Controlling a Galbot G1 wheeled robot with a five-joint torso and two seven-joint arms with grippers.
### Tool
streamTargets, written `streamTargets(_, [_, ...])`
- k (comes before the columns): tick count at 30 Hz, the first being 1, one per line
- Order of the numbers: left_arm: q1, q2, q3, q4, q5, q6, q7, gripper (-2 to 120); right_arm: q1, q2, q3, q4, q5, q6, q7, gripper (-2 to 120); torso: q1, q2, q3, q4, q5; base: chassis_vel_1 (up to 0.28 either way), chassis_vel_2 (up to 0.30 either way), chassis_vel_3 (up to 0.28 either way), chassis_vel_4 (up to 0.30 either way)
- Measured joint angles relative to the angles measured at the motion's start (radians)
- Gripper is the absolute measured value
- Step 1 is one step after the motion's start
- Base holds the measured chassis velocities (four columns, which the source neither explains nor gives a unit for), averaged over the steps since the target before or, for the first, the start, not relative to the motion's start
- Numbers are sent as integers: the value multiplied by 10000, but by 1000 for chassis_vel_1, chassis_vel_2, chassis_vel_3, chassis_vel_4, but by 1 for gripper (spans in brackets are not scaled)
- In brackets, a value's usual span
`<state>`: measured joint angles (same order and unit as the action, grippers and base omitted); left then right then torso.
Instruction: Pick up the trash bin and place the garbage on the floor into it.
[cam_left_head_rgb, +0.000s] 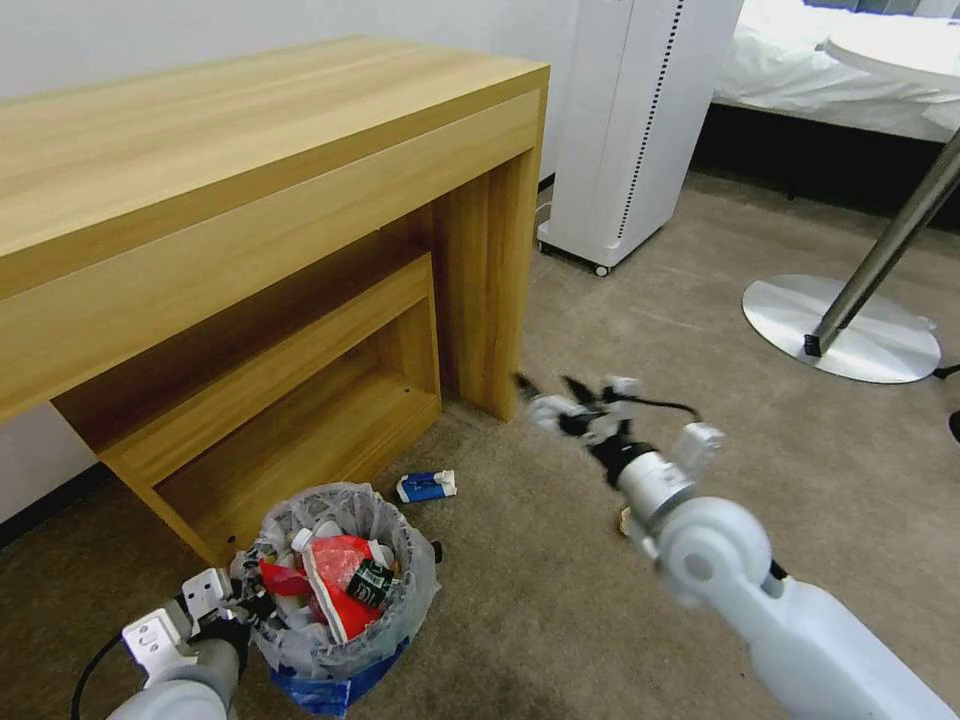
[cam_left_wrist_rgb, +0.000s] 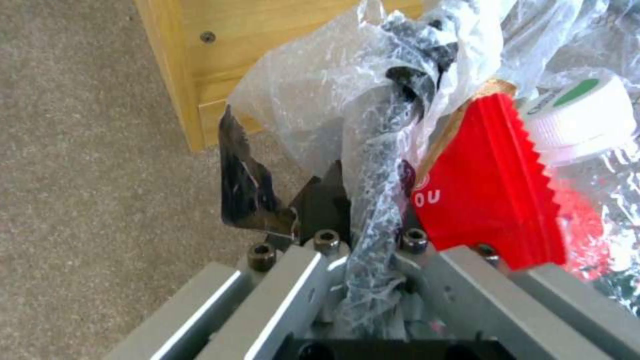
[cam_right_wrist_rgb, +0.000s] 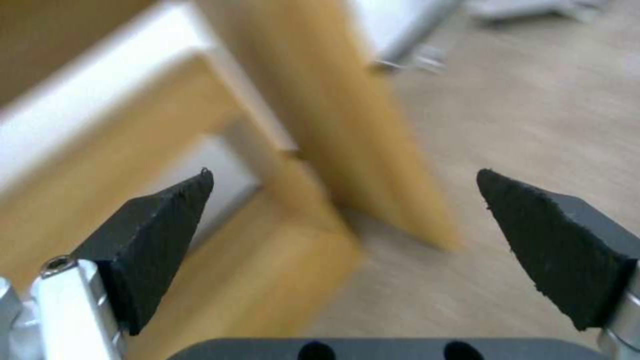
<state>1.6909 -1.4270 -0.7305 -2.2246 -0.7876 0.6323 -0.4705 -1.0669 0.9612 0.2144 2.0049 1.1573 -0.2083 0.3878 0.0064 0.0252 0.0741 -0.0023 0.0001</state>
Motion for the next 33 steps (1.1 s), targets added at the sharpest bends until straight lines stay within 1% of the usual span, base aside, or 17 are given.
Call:
streamTargets(1, [0, 0, 0, 0, 0, 0, 0, 0, 0, 0, 0, 0, 0, 0, 0, 100, 0, 0, 0, 0, 0, 0, 0, 0, 0])
streamTargets(2, [-12, 21, 4, 7, -11, 0, 0, 0, -44, 128, 272, -375, 309, -238, 587, 100, 0, 0, 0, 0, 1, 0, 0, 0, 0])
streamTargets(5, [-25, 72, 3, 8, -49, 0, -3, 0, -49, 453, 672, -1318, 920, -757, 1551, 100, 0, 0, 1, 0, 1, 0, 0, 0, 0])
streamTargets(6, [-25, 72, 3, 8, -49, 0, -3, 0, -49, 453, 672, -1318, 920, -757, 1551, 100, 0, 0, 1, 0, 1, 0, 0, 0, 0])
streamTargets(8, [-16, 93, -2, 7, -63, 0, -5, 0, -14, 765, 777, -2012, 1031, -946, 1978, 100, 0, 0, 0, 1, 1, 0, 0, 0, 0])
streamTargets(9, [-16, 93, -2, 7, -63, 0, -5, 0, -14, 765, 777, -2012, 1031, -946, 1978, 100, 0, 0, 0, 1, 1, 0, 0, 0, 0])
streamTargets(12, [40, 93, -13, -9, -61, -6, -7, 0, 97, 1337, 823, -3190, 1031, -1111, 2523, 100, 0, 0, 0, 1, -1, 0, 0, 0, 0])
streamTargets(13, [40, 93, -13, -9, -61, -6, -7, 0, 97, 1337, 823, -3190, 1031, -1111, 2523, 100, 0, 0, 0, 1, -1, 0, 0, 0, 0])
streamTargets(14, [52, 92, -22, -19, -62, -9, -7, 0, 180, 1552, 819, -3669, 975, -1113, 2663, 100, 0, 0, 0, 1, 0, 0, 0, 0, 0])
streamTargets(16, [63, 92, -42, -27, -57, -19, -6, 0, 364, 1897, 835, -4604, 855, -1116, 2734, 100, 0, 0, 1, 2, 0, 0, 0, 0, 0])
streamTargets(17, [63, 92, -42, -27, -57, -19, -6, 0, 364, 1897, 835, -4604, 855, -1116, 2734, 100, 0, 0, 1, 2, 0, 0, 0, 0, 0])
streamTargets(20, [64, 85, -48, -24, -51, -29, -2, 0, 664, 2315, 908, -5807, 625, -1045, 2695, 100, 0, 0, 1, 1, 0, 0, 0, 0, 0])
streamTargets(21, [64, 85, -48, -24, -51, -29, -2, 0, 664, 2315, 908, -5807, 625, -1045, 2695, 100, 0, 0, 1, 1, 0, 0, 0, 0, 0])
streamTargets(23, [58, 82, -50, -7, -48, -35, 0, 0, 842, 2446, 933, -6366, 523, -987, 2564, 100, 0, 0, 0, 2, 1, 0, 0, 0, 0])
streamTargets(26, [45, 82, -48, -3, -43, -35, 0, 0, 986, 2478, 910, -6706, 365, -951, 2381, 100, 0, 0, 1, 1, -3, 0, 0, 0, 0])
streamTargets(32, [46, 52, -34, -6, -37, -41, 2, 0, 1558, 2561, 566, -7675, 87, -880, 2082, 100, 0, 0, 1, 1, -1, 0, 0, 0, 0])
streamTargets(33, [46, 52, -34, -6, -37, -41, 2, 0, 1558, 2561, 566, -7675, 87, -880, 2082, 100, 0, 0, 1, 1, -1, 0, 0, 0, 0])
